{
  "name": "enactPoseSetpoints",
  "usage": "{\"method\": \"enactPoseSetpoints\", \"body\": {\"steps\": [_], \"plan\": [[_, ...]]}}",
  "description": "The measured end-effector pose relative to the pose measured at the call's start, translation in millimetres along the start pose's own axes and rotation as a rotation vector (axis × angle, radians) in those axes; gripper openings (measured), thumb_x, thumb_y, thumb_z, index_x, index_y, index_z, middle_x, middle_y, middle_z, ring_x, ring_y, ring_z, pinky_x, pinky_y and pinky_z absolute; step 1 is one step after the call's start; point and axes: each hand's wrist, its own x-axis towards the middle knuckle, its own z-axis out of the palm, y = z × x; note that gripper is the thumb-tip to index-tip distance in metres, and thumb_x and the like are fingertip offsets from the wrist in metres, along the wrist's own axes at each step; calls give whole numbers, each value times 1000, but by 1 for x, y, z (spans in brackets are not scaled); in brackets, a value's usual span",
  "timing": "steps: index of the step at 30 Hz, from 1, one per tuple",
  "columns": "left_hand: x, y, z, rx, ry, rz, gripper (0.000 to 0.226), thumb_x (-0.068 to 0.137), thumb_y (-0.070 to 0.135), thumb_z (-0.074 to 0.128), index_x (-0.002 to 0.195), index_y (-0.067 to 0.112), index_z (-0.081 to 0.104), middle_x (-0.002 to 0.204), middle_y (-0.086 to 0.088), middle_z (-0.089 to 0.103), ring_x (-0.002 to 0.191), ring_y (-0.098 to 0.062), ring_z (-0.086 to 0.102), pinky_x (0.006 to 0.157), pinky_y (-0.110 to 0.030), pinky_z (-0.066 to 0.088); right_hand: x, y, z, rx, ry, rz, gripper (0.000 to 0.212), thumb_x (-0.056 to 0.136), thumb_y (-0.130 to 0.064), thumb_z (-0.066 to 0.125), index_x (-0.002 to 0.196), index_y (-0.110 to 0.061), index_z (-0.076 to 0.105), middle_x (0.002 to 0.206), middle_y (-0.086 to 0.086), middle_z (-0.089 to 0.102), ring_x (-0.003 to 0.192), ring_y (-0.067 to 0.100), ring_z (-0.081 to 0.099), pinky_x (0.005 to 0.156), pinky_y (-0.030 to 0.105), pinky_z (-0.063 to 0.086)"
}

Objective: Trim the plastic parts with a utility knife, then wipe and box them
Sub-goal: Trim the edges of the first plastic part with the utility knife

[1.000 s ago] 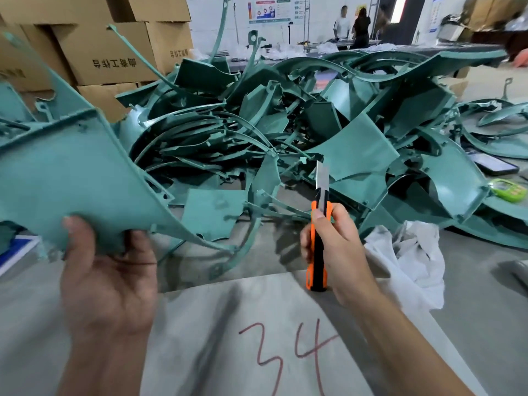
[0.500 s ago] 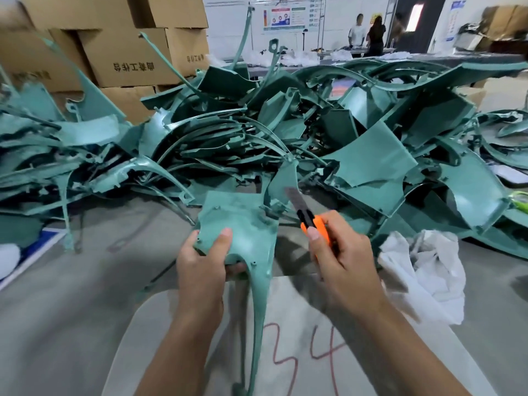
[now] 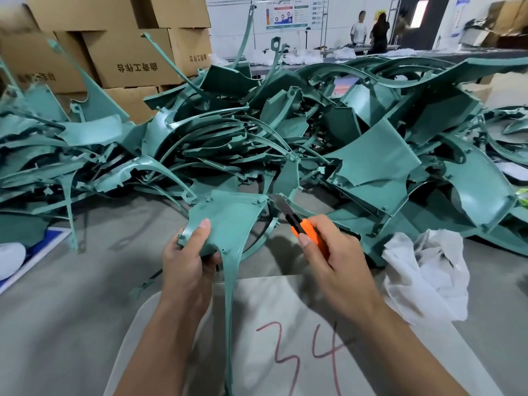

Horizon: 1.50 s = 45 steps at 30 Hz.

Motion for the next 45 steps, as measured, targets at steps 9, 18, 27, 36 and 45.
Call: {"method": "enactPoseSetpoints", "body": {"steps": [9, 18, 27, 36, 45], "plan": [[-4, -6, 8, 31, -94, -24, 9, 99, 14, 65, 102, 6, 68, 76, -5, 70, 49, -9, 60, 43, -16, 50, 3, 7, 4, -135, -40, 26, 8, 108, -38, 50, 100, -36, 49, 70, -9, 59, 60, 10, 56, 55, 34, 48], [-10, -2, 14, 77, -36, 46, 8, 99, 13, 66, 102, 6, 68, 76, -9, 71, 44, -13, 56, 39, -20, 47, 1, -1, -2, -17, -129, -68, 7, 107, -32, 55, 105, -38, 57, 66, -6, 57, 55, 18, 53, 51, 33, 41], [-5, 1, 11, -74, 150, 48, 13, 96, 8, 70, 86, 13, 64, 63, 2, 67, 43, -9, 57, 38, -19, 46, -5, -11, 6, 102, -319, -245, 8, 108, -34, 57, 105, -31, 64, 73, -14, 59, 57, 14, 55, 53, 20, 34], [-12, 10, 10, -311, 141, 46, 31, 93, 12, 73, 120, 0, 63, 91, -7, 76, 71, -12, 72, 59, -20, 60, -5, -17, 4, 164, -295, -298, 8, 107, -27, 59, 112, -27, 65, 78, -11, 59, 62, 12, 56, 56, 16, 33], [-13, 22, 9, -325, 169, 107, 15, 94, 13, 71, 108, 12, 65, 83, -2, 76, 63, -9, 70, 46, -17, 53, -4, -27, 9, 87, -217, -392, 16, 108, -28, 54, 120, -25, 65, 99, -27, 58, 90, 2, 58, 77, 17, 40]]}}
